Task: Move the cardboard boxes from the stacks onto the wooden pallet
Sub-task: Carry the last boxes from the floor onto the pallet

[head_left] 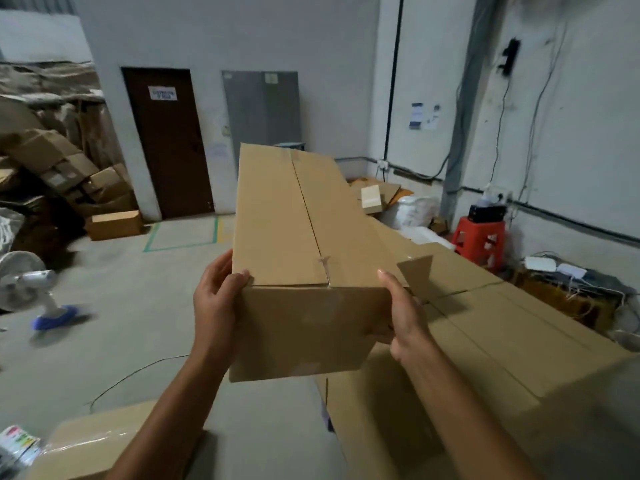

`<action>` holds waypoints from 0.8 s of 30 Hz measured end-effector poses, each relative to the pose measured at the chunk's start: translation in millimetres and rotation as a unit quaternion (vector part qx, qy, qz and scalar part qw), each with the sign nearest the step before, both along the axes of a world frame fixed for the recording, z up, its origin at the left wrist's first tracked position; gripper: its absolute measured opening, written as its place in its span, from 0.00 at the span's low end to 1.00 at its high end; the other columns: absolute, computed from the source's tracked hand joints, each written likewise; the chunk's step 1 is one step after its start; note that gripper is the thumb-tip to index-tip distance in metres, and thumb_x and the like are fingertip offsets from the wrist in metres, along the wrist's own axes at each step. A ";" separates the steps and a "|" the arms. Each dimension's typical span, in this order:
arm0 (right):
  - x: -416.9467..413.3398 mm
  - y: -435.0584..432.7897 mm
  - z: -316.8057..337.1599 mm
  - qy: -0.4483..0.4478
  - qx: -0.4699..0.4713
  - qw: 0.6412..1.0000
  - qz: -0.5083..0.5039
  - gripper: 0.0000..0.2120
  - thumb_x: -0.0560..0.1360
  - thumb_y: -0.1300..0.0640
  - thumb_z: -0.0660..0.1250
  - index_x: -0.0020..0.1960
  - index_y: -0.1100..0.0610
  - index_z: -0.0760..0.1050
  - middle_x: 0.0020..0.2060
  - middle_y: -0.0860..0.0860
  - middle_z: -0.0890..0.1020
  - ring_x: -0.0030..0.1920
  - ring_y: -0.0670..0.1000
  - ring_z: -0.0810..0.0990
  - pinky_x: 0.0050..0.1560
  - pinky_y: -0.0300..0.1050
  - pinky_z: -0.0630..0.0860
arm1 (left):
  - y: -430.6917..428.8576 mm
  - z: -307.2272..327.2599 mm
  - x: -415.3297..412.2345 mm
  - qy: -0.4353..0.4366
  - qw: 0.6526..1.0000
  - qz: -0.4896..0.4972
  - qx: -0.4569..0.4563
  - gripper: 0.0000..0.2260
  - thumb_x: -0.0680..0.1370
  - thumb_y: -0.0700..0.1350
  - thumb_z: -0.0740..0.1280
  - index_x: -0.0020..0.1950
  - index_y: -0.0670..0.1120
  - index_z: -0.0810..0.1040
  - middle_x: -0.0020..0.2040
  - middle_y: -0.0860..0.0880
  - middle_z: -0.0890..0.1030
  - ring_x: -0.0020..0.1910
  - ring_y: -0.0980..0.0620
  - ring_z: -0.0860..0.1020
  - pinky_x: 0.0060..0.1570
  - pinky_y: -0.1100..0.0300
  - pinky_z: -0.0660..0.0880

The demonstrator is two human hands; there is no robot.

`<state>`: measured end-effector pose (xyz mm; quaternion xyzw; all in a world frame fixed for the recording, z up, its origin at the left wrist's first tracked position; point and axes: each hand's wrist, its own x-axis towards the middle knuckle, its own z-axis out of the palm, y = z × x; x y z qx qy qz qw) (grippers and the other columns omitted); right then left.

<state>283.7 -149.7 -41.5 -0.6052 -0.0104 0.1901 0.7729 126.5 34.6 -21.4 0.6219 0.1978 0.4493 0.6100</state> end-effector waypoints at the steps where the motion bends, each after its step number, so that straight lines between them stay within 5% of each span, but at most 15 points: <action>1: 9.6 -27.0 5.2 -0.006 -0.001 1.000 -0.016 0.29 0.71 0.38 0.74 0.66 0.52 0.74 0.54 0.51 0.81 0.52 0.53 0.79 0.59 0.61 0.78 | -23.8 4.2 14.5 -0.009 1.000 -0.008 0.000 0.24 0.71 0.52 0.66 0.68 0.53 0.76 0.59 0.57 0.82 0.59 0.55 0.79 0.57 0.53 0.75; 9: 94.2 -219.4 39.5 -0.045 -0.010 0.994 -0.104 0.13 0.75 0.43 0.72 0.50 0.52 0.76 0.48 0.52 0.82 0.47 0.51 0.78 0.40 0.49 0.73 | -191.3 14.7 140.4 -0.060 0.991 -0.111 -0.054 0.21 0.70 0.46 0.65 0.63 0.49 0.79 0.60 0.46 0.82 0.61 0.45 0.79 0.55 0.52 0.75; 15: 172.4 -293.2 41.5 -0.080 -0.032 0.987 -0.133 0.13 0.75 0.43 0.72 0.50 0.52 0.76 0.46 0.53 0.83 0.46 0.52 0.81 0.47 0.52 0.78 | -254.0 8.2 234.0 -0.054 0.983 -0.156 -0.083 0.24 0.69 0.44 0.64 0.66 0.48 0.76 0.62 0.46 0.81 0.64 0.41 0.77 0.62 0.45 0.73; 20: 265.7 -318.8 32.9 -0.107 -0.040 0.982 -0.149 0.16 0.75 0.44 0.72 0.56 0.52 0.76 0.46 0.53 0.83 0.47 0.53 0.82 0.51 0.53 0.80 | -279.2 -4.5 333.5 -0.038 0.980 -0.182 -0.067 0.29 0.79 0.36 0.57 0.77 0.59 0.66 0.72 0.57 0.70 0.71 0.52 0.69 0.71 0.51 0.67; 24: 351.5 -324.1 30.5 -0.120 -0.048 0.981 -0.142 0.12 0.75 0.45 0.72 0.51 0.51 0.76 0.43 0.52 0.83 0.49 0.54 0.82 0.54 0.56 0.80 | -281.2 -17.2 424.6 -0.026 0.981 -0.186 -0.044 0.26 0.81 0.38 0.56 0.78 0.56 0.65 0.76 0.56 0.68 0.72 0.54 0.68 0.70 0.53 0.68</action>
